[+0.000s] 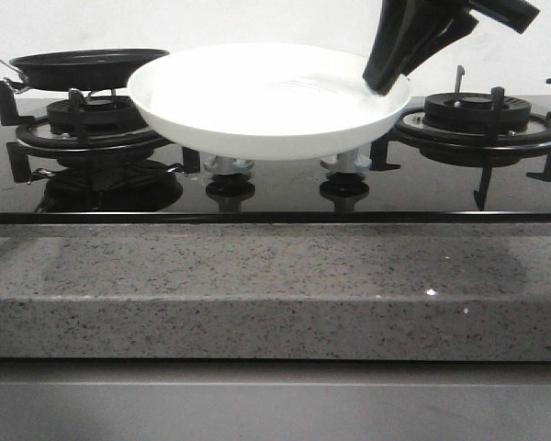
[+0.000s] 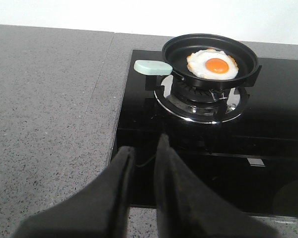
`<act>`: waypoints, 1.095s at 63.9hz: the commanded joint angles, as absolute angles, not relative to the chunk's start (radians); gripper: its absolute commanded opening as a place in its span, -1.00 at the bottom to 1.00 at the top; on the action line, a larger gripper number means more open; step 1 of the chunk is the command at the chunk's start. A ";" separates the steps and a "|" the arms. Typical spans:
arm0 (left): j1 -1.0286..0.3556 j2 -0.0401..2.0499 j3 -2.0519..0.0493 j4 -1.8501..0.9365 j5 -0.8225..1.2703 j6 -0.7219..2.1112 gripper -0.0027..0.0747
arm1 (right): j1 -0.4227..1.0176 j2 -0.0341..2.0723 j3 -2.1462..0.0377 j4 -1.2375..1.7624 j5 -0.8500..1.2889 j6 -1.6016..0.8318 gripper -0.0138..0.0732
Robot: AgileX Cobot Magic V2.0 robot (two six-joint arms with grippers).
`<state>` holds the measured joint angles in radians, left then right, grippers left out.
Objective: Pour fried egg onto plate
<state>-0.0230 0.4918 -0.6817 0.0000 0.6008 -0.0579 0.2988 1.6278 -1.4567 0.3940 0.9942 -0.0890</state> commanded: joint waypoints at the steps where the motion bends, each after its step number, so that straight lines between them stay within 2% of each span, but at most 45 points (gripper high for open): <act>1: -0.027 0.503 -0.709 -0.008 0.527 -0.063 -0.64 | 0.297 1.586 -1.481 0.414 0.955 -0.099 -0.82; 35: -0.027 0.512 -0.709 -0.028 0.511 -0.063 -0.61 | 0.297 1.586 -1.481 0.414 0.955 -0.099 -0.82; 39: -0.027 0.531 -0.709 -0.036 0.511 -0.063 -0.42 | 0.297 1.586 -1.481 0.414 0.955 -0.099 -0.82; 47: -0.027 0.585 -0.727 -0.063 0.511 -0.063 0.28 | 0.297 1.586 -1.481 0.414 0.955 -0.099 -0.82; 52: -0.027 0.634 -0.763 -0.073 0.527 -0.063 0.55 | 0.297 1.586 -1.481 0.414 0.955 -0.099 -0.82; 70: -0.014 0.886 -0.955 -0.091 0.613 -0.063 0.53 | 0.297 1.586 -1.481 0.414 0.955 -0.099 -0.82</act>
<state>-0.0230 0.8023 -0.8630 -0.0739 0.6452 -0.0579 0.2988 1.6278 -1.4550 0.3940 0.9942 -0.0890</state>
